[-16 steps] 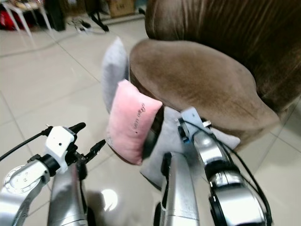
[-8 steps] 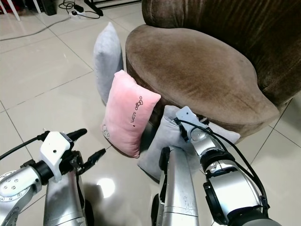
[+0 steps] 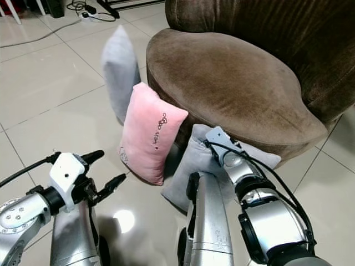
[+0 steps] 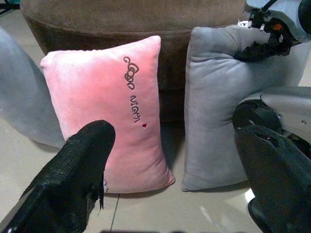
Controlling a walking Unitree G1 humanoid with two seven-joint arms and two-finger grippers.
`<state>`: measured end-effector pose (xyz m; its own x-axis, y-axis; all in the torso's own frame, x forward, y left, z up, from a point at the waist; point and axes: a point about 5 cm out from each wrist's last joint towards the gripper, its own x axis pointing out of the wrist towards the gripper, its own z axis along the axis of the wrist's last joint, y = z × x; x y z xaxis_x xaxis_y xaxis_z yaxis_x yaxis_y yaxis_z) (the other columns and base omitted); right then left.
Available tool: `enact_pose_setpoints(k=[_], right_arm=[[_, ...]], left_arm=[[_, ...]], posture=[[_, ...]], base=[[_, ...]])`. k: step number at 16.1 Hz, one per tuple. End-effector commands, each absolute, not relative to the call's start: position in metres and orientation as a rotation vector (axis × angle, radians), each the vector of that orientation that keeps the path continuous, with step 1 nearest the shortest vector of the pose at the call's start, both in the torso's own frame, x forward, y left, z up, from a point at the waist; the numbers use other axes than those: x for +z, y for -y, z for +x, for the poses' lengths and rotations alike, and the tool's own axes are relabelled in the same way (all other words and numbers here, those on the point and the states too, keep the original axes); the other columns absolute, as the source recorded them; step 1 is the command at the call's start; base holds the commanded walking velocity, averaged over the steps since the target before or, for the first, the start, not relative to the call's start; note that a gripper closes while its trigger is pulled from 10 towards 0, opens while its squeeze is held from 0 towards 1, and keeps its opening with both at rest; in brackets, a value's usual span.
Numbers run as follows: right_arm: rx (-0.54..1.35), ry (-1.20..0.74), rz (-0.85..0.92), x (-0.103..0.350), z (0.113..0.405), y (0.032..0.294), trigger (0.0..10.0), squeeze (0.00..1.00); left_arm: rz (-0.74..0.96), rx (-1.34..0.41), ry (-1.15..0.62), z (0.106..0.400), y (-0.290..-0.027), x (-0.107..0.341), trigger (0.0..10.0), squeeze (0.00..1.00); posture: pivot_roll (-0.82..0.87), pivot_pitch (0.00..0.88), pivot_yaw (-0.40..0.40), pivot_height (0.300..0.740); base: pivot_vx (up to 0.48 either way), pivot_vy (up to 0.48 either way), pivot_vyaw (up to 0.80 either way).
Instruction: Move the pillow to the sofa from floor
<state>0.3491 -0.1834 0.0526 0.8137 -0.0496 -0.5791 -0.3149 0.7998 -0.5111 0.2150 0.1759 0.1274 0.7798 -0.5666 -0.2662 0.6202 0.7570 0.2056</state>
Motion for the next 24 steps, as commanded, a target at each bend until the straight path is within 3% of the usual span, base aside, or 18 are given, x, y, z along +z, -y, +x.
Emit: enact_pose_setpoints(k=[1,15,21,24], right_arm=[[0.145,-0.671,-0.625,0.044,0.342,0.190,0.0,0.00],[0.160,-0.617,-0.520,0.034,0.332,0.193,0.0,0.00],[0.006,-0.363,-0.293,0.053,0.314,0.227,0.0,0.00],[-0.039,-0.167,-0.227,0.096,0.303,0.233,0.0,0.00]], left_arm=[[0.296,-0.651,-0.195,0.217,-0.176,0.127,10.0,0.00],[0.276,-0.599,-0.179,0.220,-0.170,0.116,10.0,0.00],[0.280,-0.386,-0.110,0.231,-0.179,0.116,10.0,0.00],[0.274,-0.365,-0.084,0.229,-0.177,0.120,10.0,0.00]], posture=[[-0.01,0.118,-0.083,0.412],[-0.04,0.031,-0.076,0.412],[-0.07,0.000,-0.043,0.412],[-0.07,0.000,-0.040,0.412]], base=[[0.000,0.000,0.00],[0.000,0.000,0.00],[0.000,0.000,0.00],[0.000,0.000,0.00]])
